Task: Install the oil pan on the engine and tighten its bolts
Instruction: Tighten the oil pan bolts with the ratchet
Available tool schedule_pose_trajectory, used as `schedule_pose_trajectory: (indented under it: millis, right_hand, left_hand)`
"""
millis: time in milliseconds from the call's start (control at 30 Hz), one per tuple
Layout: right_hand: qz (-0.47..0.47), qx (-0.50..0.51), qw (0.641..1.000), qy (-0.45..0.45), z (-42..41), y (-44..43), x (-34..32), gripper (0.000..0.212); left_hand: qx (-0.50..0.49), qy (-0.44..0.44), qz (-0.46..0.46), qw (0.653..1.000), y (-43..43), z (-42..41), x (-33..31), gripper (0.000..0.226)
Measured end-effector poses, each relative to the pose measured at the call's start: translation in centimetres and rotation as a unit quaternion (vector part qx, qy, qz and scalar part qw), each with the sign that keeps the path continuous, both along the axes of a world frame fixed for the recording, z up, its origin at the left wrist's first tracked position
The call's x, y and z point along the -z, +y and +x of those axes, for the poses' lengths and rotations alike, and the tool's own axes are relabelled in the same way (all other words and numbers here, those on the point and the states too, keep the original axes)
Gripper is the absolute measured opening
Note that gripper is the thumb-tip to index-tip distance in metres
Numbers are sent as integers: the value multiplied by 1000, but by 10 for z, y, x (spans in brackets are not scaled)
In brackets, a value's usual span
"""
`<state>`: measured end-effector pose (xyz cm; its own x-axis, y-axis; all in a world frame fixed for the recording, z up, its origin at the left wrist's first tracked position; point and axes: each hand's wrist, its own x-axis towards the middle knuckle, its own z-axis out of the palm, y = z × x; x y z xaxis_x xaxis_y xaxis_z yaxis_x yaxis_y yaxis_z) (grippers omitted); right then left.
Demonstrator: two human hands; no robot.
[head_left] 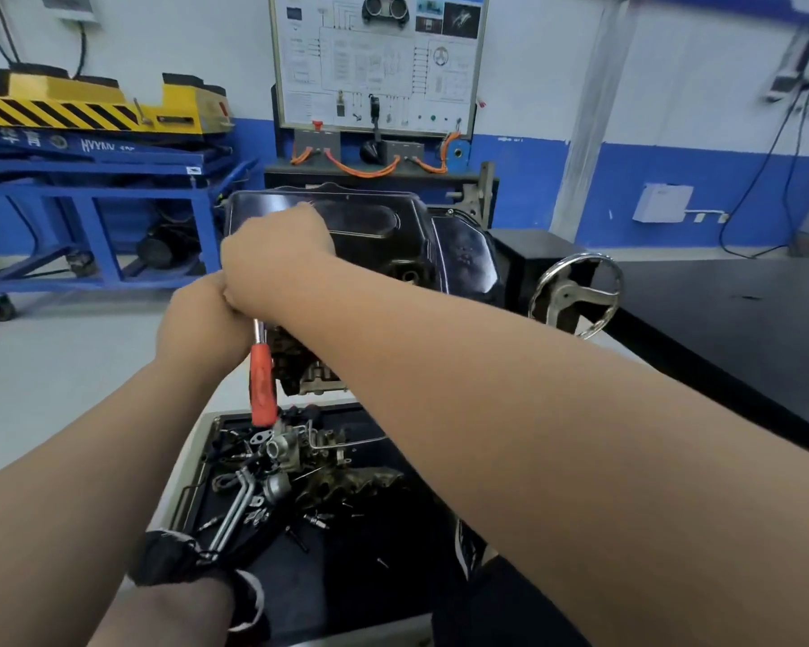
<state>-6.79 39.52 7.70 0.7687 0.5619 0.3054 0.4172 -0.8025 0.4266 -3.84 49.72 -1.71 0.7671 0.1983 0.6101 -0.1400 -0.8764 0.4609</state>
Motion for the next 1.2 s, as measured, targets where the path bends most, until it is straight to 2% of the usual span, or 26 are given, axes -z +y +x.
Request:
schedule_pose_trajectory:
  millis: [100, 200, 400, 500, 567, 633, 733, 833, 900, 1000, 1100, 1200]
  right_hand:
    - [1, -33, 999, -11, -1, -2, -1, 26]
    - [-19, -70, 997, -16, 0, -3, -3, 15]
    - [-1, -44, 999, 0, 2, 0, 1, 3]
    - [-33, -72, 996, -41, 4, 2, 1, 22]
    - [-87, -96, 988, -83, 7, 1, -2, 23]
    - [-95, -108, 985, -91, 9, -2, -4, 20]
    - [-49, -81, 994, -59, 3, -5, -4, 9]
    - [33, -18, 999, -29, 2, -3, 4, 19]
    - [57, -6, 998, -21, 7, -2, 3, 18]
    - [-2, -68, 997, -38, 13, -5, -4, 12]
    - [-93, -117, 984, -102, 23, -7, -9, 19]
    - [-105, -114, 983, -103, 23, -4, -8, 17]
  left_hand:
    - [-3, -5, 7, 1000, 0, -2, 0, 36]
    - [16, -28, 3, 999, 0, -5, 2, 42]
    - [38, -34, 61, 997, 10, -4, -2, 39]
    - [48, -33, 96, 994, 17, -2, -7, 42]
    - [71, -43, 106, 991, 17, -3, -8, 44]
    - [84, -48, 86, 992, 16, -4, -6, 45]
    - [88, -30, 30, 995, 15, -3, -8, 41]
    - [91, -28, -3, 995, 13, -1, -10, 38]
    - [90, -48, -32, 994, 11, 0, -11, 39]
    - [104, -63, -33, 992, 12, 5, -8, 39]
    - [136, -58, -2, 989, 16, 5, -9, 31]
    - [132, -41, -15, 990, 18, 3, -10, 31]
